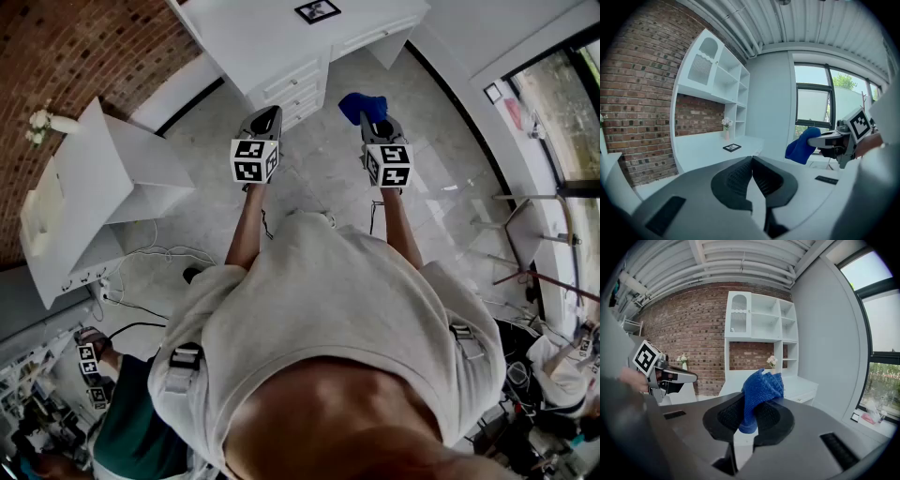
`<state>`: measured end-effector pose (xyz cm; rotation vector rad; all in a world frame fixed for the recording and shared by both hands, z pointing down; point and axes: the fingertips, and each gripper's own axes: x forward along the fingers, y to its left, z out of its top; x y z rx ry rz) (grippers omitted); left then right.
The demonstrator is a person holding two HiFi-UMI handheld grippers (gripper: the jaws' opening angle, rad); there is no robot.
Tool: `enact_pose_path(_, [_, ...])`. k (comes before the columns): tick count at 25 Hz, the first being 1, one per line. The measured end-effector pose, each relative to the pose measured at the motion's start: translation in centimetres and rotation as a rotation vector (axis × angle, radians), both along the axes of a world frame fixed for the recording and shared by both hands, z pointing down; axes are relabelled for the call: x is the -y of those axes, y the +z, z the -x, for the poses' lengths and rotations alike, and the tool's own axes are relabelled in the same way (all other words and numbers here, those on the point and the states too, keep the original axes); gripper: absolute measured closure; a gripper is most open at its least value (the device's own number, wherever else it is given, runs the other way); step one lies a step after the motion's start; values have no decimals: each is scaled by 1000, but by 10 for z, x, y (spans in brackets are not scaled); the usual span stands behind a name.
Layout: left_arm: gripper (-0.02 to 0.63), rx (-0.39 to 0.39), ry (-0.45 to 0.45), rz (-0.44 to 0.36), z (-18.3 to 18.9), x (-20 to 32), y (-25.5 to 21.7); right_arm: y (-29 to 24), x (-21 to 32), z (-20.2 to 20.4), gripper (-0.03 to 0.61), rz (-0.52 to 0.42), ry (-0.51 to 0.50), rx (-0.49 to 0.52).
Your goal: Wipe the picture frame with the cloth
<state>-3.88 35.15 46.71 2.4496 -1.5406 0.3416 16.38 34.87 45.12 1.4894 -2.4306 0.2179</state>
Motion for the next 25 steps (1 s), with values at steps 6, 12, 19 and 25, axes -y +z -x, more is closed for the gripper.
enact_pose_path(6, [597, 5, -1, -3, -2, -2, -1, 0, -2, -1, 523, -1, -5, 0])
enact_pose_path(12, [597, 7, -12, -6, -1, -3, -1, 2, -3, -1, 523, 4, -17, 6])
enact_pose_path(19, [597, 7, -26, 5, -10, 4, 2, 4, 5, -7, 523, 12, -46, 13])
enact_pose_path(25, [597, 10, -41, 8, -27, 9, 6, 12, 11, -20, 523, 25, -72, 20])
